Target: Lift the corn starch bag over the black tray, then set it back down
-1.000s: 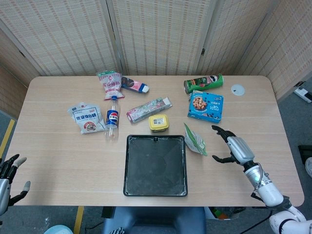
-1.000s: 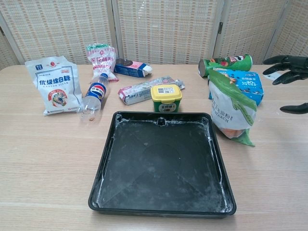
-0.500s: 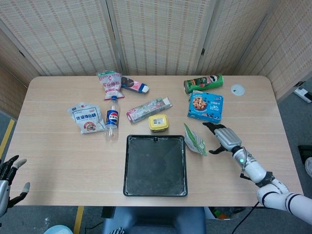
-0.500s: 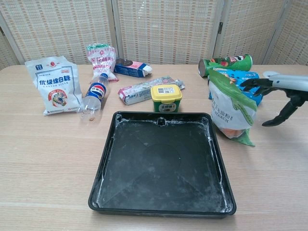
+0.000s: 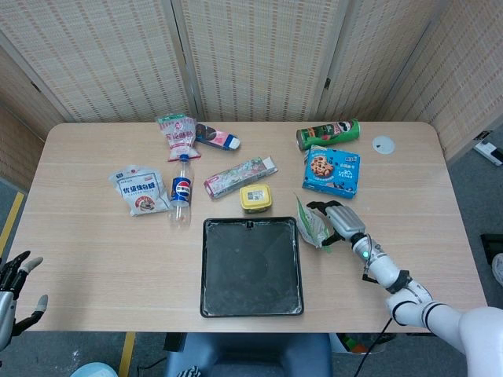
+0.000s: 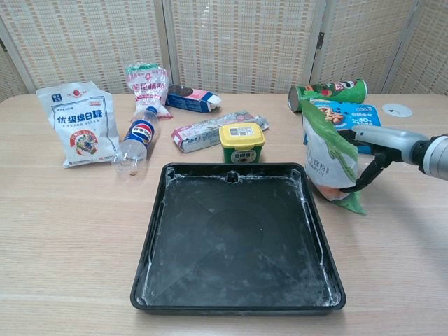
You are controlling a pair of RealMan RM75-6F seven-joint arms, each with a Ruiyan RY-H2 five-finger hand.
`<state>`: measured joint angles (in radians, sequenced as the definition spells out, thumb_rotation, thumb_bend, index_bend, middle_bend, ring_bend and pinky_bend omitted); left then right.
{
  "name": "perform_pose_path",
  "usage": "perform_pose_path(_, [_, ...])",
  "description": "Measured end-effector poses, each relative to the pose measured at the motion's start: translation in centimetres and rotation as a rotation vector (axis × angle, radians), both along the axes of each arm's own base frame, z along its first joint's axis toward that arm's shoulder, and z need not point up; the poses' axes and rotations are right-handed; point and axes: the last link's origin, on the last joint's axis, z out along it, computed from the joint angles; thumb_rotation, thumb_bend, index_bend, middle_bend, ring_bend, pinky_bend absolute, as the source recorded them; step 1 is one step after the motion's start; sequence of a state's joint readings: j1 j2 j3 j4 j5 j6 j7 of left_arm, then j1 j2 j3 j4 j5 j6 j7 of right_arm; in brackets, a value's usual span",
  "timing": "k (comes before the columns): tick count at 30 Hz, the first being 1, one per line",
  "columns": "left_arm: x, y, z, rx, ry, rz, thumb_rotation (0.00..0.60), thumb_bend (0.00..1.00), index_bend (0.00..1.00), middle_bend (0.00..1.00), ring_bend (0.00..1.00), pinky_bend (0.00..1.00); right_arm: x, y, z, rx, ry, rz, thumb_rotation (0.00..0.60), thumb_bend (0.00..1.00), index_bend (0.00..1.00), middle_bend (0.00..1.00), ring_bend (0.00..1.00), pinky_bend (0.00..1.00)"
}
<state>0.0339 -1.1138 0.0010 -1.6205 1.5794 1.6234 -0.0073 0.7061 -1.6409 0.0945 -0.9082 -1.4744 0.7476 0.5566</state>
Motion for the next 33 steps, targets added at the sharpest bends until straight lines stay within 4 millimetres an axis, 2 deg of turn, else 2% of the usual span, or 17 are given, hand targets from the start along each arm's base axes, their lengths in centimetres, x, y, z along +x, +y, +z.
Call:
perform_pose_path(7, [-0.3,-0.1,-0.1,-0.002,-0.003,0.010,0.600,0.44,0.20,0.13,0.16,0.02,-0.5,1.2,-0.6,0.008,-0.076,-0.053,0.600,0.21,0.33,0.32,0.24,0.10])
perform_pose_path(13, [-0.5,-0.1,-0.2,-0.003,-0.006,0.011,0.600,0.44,0.20,0.13,0.16,0.02,-1.0,2.9,-0.5,-0.019,-0.229,-0.190,0.600,0.21,0.33,0.34,0.26,0.15])
perform_pose_path(17, [-0.4,0.1,-0.2,-0.003,-0.006,0.006,0.600,0.44,0.20,0.13,0.16,0.02,-0.6,4.6,-0.4,-0.025,-0.354,-0.289,0.600,0.21,0.33,0.33,0.26,0.18])
perform_pose_path(23, [-0.3,0.2,-0.3,-0.006,-0.007,0.003,0.600,0.44,0.20,0.13,0.16,0.02,-0.2,7.2,0.4,-0.011,-0.439,-0.349,0.600,0.21,0.28,0.31,0.25,0.18])
perform_pose_path(27, [-0.3,0.2,-0.3,-0.006,-0.007,0.003,0.600,0.44,0.20,0.13,0.16,0.02,-0.6,7.2,1.2,-0.055,-0.394,-0.304,0.600,0.21,0.23,0.27,0.22,0.16])
perform_pose_path(33, [-0.1,0.3,-0.5,-0.011,-0.006,-0.005,0.600,0.44,0.21,0.13,0.16,0.02,-1.2,6.8,1.7,-0.091,-0.231,-0.219,0.600,0.21,0.06,0.13,0.11,0.06])
